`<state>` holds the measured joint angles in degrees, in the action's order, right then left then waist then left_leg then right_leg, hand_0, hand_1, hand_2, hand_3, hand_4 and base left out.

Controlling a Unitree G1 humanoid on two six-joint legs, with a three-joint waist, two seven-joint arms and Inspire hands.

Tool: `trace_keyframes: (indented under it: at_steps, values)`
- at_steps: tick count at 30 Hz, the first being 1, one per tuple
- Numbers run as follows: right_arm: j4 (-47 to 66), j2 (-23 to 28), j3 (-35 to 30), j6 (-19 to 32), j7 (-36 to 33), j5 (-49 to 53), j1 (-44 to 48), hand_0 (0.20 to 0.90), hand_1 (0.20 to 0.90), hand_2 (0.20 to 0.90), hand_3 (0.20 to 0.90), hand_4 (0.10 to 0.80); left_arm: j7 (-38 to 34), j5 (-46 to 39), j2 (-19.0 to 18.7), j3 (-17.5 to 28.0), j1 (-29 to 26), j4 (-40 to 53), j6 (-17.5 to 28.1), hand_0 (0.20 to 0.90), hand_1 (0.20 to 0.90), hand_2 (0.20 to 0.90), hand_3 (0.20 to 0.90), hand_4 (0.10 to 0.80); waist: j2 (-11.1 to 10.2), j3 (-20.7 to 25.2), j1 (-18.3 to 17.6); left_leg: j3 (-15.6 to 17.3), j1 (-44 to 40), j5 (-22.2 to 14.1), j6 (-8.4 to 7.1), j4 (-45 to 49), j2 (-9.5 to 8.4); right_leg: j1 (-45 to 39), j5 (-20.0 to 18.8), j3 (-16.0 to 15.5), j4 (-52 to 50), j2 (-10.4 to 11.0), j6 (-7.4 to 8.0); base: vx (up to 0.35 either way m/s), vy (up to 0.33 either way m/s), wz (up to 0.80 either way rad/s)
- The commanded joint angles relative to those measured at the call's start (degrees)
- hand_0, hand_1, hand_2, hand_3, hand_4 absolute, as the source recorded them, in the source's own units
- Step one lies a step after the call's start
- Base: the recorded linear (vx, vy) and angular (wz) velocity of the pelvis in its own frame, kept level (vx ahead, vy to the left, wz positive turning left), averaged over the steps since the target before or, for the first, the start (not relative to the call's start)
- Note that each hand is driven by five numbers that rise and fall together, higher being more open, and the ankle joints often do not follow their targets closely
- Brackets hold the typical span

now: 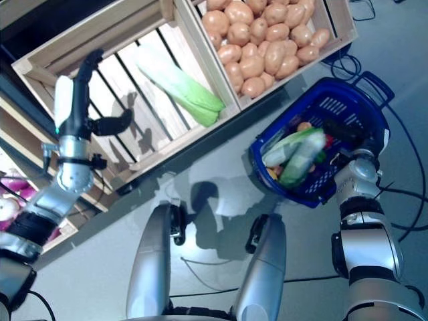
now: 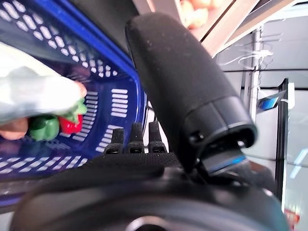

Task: Put vegetables into the basket

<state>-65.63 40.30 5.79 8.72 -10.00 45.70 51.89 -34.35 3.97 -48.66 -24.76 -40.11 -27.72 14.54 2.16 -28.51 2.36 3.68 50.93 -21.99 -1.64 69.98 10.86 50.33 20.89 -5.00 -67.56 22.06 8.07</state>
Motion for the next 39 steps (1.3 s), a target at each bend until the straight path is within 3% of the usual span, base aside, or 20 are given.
trace_keyframes:
  at_steps: [1, 9, 18, 24, 29, 35, 39]
  values:
    - [-2.48, 5.82, 2.84, 2.62, 2.85, 3.0, 4.17, 0.9, 0.9, 0.9, 0.9, 0.8, -4.95, 5.94, -4.76, -1.03, -10.29, -5.98, -0.71, 0.9, 0.9, 0.9, 0.9, 0.8, 1.07, 6.72, -0.05, -6.86, -3.59, -2.03, -8.42, -6.0, 4.51, -3.32, 0.11, 4.11, 3.36, 3.18, 1.34, 0.03, 0.068, -0.08]
    - [-2.24, 4.61, 7.4, 4.93, 5.26, 3.58, 7.5, 0.9, 0.9, 0.9, 0.9, 0.8, -3.57, 13.39, -6.37, -10.32, -21.17, -20.9, -5.54, 0.9, 0.9, 0.9, 0.9, 0.8, 0.76, 7.32, -2.07, -5.67, -3.5, -0.61, -8.4, -7.49, 5.48, -2.97, -1.09, 4.38, 4.64, 2.14, 1.68, 0.021, 0.064, -0.1]
    - [3.12, 3.58, 9.69, 7.2, 9.72, 6.1, 7.12, 0.9, 0.9, 0.9, 0.9, 0.8, 2.13, 20.34, -7.42, -20.28, -28.79, -27.96, -10.63, 0.9, 0.9, 0.9, 0.9, 0.8, 0.53, 6.64, -4.42, -4.22, -1.87, -0.9, -8.51, -6.37, 6.38, -1.23, -2.52, 5.18, 5.2, 1.66, 2.34, 0.014, 0.088, -0.08]
    - [7.91, 3.26, 9.58, 7.37, 10.03, 4.97, 5.18, 0.9, 0.9, 0.9, 0.9, 0.8, 5.4, 21.98, -7.76, -22.6, -30.28, -28.41, -13.0, 0.9, 0.9, 0.9, 0.9, 0.8, 0.42, 5.37, -5.58, -3.76, 0.62, -1.59, -8.76, -4.35, 7.11, 1.49, -3.44, 5.92, 4.6, 1.91, 2.87, -0.008, 0.088, -0.14]
    - [10.0, 3.78, 10.03, 7.02, 9.41, 5.23, 4.49, 0.9, 0.9, 0.9, 0.9, 0.8, 4.06, 23.19, -8.18, -23.51, -30.86, -28.17, -13.56, 0.9, 0.9, 0.9, 0.9, 0.8, 0.36, 4.49, -5.9, -3.38, 3.07, -1.74, -8.79, -3.34, 7.63, 4.08, -4.26, 6.1, 4.22, 2.04, 3.13, -0.049, 0.074, -0.05]
    - [9.71, 4.05, 10.25, 7.48, 10.33, 5.45, 4.53, 0.9, 0.9, 0.9, 0.9, 0.8, 2.0, 25.24, -8.22, -25.77, -33.63, -29.03, -15.14, 0.9, 0.9, 0.9, 0.9, 0.8, 0.32, 3.63, -6.42, -3.46, 6.49, -2.11, -9.04, -1.73, 8.38, 7.45, -5.34, 6.59, 3.74, 2.56, 3.51, -0.042, 0.074, -0.03]
    - [9.87, 4.31, 10.78, 6.75, 11.59, 6.74, 5.1, 0.9, 0.9, 0.9, 0.9, 0.8, 4.3, 26.9, -7.41, -29.01, -36.99, -29.9, -17.43, 0.9, 0.9, 0.9, 0.9, 0.8, 0.29, 2.96, -6.95, -3.68, 9.77, -2.44, -9.09, 0.02, 9.05, 10.57, -6.12, 7.22, 2.93, 3.0, 3.73, -0.038, 0.066, -0.08]
